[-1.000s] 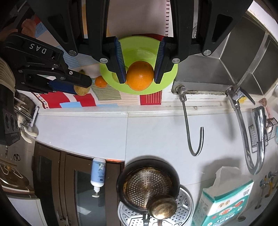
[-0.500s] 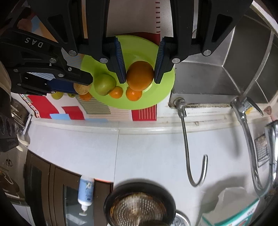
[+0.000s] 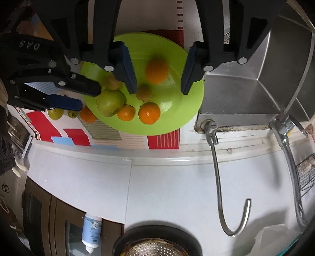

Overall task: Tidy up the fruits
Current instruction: 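Lower the orange and kiwi onto the plate and open both tools, then lift both open tools away from the plate back over the fruits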

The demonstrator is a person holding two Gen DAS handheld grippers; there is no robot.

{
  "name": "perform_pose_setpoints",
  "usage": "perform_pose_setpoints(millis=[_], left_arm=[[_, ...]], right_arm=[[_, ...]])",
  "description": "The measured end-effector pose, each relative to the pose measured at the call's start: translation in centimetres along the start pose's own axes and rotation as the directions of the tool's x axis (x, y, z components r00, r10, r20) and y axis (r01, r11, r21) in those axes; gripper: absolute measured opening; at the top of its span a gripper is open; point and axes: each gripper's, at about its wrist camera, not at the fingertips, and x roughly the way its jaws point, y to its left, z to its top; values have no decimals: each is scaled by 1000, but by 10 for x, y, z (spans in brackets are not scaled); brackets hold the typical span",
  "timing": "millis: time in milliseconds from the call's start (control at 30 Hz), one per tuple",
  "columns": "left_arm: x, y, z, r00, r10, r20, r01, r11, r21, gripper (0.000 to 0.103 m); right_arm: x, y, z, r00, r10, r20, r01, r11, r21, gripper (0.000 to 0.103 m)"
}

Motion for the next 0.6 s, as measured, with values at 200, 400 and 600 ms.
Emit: perform_pose_setpoints(millis=[200,400,600], left_arm=[[-20,-8,3,998,49,45,-49,999,13,57],[-38,-13,3,995,71,67,-71,997,5,66],[-58,-24,2,993,78,90,-79,997,4,72]], right_arm=[[-17,-8,-2,998,-46,31,46,999,19,53],[-38,-10,-7,996,-77,49,76,997,28,60],[-62,-13,-11,991,-108,84,105,994,41,67]])
